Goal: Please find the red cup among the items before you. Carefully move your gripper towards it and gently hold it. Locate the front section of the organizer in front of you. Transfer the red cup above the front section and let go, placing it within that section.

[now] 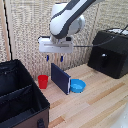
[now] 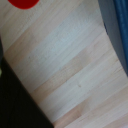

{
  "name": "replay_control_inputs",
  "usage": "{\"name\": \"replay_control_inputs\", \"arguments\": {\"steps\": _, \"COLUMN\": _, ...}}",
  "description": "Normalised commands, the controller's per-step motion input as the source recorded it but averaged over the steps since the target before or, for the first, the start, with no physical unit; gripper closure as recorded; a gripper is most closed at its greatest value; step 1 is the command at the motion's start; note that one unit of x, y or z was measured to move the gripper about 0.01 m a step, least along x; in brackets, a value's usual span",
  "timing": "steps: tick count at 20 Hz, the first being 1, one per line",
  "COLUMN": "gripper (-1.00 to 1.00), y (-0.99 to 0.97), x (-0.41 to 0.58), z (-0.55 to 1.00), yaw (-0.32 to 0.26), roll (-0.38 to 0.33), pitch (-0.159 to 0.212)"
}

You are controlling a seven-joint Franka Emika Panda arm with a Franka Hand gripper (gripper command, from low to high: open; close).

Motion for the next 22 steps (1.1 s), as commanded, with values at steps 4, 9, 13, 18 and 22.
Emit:
{"name": "replay_control_inputs", "arguments": {"steps": 4, "gripper": -1.0, "y": 0.33, "x": 0.261, "z": -0.13, "yaw": -0.189, "roll": -0.022, "pitch": 0.077}}
{"name": "replay_control_inputs", "arguments": {"steps": 9, "gripper": -1.0, "y": 0.32, "x": 0.332, "z": -0.23, "yaw": -0.153, "roll": -0.03, "pitch": 0.127}}
{"name": "replay_control_inputs", "arguments": {"steps": 13, "gripper": -1.0, "y": 0.26, "x": 0.421, "z": -0.29, "yaw": -0.132, "roll": -0.03, "pitch": 0.152}}
{"name": "replay_control_inputs", "arguments": {"steps": 18, "gripper": -1.0, "y": 0.19, "x": 0.417, "z": -0.25, "yaw": -0.136, "roll": -0.01, "pitch": 0.102}}
{"name": "replay_control_inputs", "arguments": {"steps": 22, "gripper": -1.0, "y": 0.1, "x": 0.314, "z": -0.29, "yaw": -0.131, "roll": -0.003, "pitch": 0.02}}
